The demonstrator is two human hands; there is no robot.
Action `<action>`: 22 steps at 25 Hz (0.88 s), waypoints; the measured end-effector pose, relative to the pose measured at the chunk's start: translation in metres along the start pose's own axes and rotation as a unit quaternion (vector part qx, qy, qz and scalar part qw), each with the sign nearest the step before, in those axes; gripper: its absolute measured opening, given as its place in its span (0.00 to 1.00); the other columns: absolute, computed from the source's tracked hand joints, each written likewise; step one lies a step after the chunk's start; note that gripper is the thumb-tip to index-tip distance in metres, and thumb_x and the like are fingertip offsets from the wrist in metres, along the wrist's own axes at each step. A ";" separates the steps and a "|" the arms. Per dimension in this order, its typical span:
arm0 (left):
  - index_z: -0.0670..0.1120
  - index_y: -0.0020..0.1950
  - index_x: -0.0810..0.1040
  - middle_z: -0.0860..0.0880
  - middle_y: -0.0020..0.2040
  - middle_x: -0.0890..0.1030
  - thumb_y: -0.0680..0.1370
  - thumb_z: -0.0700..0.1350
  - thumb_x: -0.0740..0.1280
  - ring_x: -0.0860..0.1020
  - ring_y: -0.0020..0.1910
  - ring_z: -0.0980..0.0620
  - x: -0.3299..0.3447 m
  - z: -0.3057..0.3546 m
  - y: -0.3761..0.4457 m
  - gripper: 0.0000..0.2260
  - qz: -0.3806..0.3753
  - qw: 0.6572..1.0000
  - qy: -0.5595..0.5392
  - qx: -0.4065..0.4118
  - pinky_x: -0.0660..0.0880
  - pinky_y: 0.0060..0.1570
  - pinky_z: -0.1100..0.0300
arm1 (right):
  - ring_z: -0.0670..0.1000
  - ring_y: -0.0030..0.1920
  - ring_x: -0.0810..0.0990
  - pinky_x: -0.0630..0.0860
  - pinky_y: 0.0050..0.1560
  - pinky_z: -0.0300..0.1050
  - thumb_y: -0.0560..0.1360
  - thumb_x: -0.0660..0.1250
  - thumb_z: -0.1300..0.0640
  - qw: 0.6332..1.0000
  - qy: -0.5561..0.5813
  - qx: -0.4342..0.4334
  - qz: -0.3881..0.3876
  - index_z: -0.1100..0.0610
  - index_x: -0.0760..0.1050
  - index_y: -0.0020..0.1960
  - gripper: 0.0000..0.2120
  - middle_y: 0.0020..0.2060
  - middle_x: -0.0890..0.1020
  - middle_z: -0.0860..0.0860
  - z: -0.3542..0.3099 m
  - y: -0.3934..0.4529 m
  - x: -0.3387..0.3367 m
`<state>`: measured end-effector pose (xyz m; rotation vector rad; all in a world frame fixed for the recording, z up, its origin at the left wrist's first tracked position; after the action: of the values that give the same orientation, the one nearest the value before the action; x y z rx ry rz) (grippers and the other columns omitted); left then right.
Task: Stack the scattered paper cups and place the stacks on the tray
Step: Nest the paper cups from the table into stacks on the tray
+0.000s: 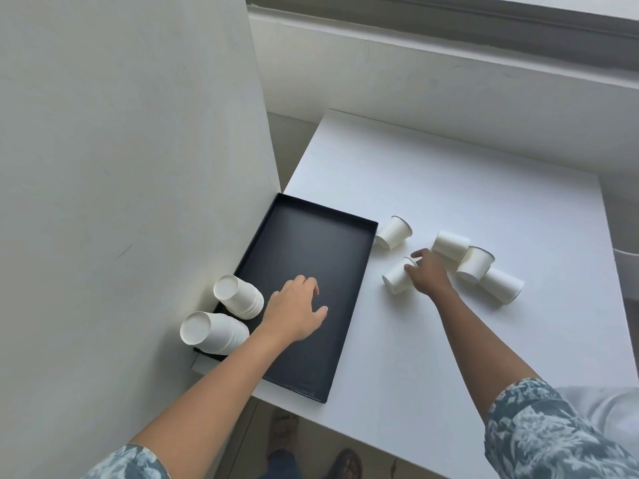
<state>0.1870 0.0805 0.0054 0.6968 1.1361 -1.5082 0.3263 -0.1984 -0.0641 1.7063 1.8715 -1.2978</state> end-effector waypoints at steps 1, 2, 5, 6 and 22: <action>0.49 0.61 0.73 0.53 0.59 0.75 0.79 0.56 0.65 0.74 0.60 0.51 0.001 0.001 0.001 0.15 -0.004 1.000 -0.012 0.000 0.73 0.59 0.52 | 0.60 0.60 0.78 0.78 0.55 0.53 0.81 0.63 0.56 1.000 0.010 -0.008 0.004 0.58 0.73 0.66 0.15 0.58 0.78 0.56 -0.004 -0.002 -0.002; 0.49 0.61 0.73 0.53 0.59 0.75 0.78 0.56 0.66 0.74 0.60 0.51 0.003 0.002 0.003 0.16 -0.008 1.000 -0.025 -0.002 0.73 0.59 0.51 | 0.59 0.58 0.79 0.78 0.51 0.51 0.82 0.61 0.56 0.999 0.024 -0.018 0.015 0.57 0.76 0.64 0.13 0.55 0.79 0.54 -0.010 -0.005 -0.004; 0.50 0.64 0.71 0.53 0.58 0.74 0.77 0.58 0.68 0.75 0.58 0.51 0.010 0.003 0.008 0.20 -0.028 0.995 -0.094 -0.028 0.75 0.55 0.53 | 0.54 0.52 0.78 0.73 0.40 0.43 0.82 0.59 0.57 0.992 0.089 -0.075 0.047 0.56 0.79 0.61 0.13 0.55 0.81 0.54 -0.038 -0.025 -0.007; 0.50 0.66 0.69 0.53 0.59 0.73 0.75 0.61 0.69 0.76 0.56 0.52 0.014 0.002 0.009 0.25 -0.042 0.987 -0.148 -0.047 0.75 0.51 0.56 | 0.52 0.51 0.78 0.72 0.38 0.41 0.82 0.60 0.57 0.988 0.109 -0.103 0.023 0.54 0.80 0.60 0.12 0.55 0.82 0.52 -0.050 -0.035 -0.002; 0.55 0.77 0.52 0.48 0.63 0.72 0.73 0.57 0.74 0.75 0.57 0.46 0.033 -0.010 0.014 0.40 -0.078 0.929 -0.339 -0.125 0.73 0.38 0.63 | 0.58 0.70 0.71 0.71 0.65 0.51 0.77 0.71 0.52 0.997 0.004 -0.073 0.014 0.58 0.68 0.72 0.27 0.69 0.72 0.56 -0.086 0.009 0.020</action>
<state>0.1903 0.0764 -0.0312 -0.1070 0.8277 -1.5237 0.3592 -0.1213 -0.0348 1.6590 1.8911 -1.1150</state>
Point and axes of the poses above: each hand's wrist, its own y-axis towards the middle knuckle, its own x-axis out of the palm, z = x × y, the point moved 6 cm from there along y, towards the middle knuckle
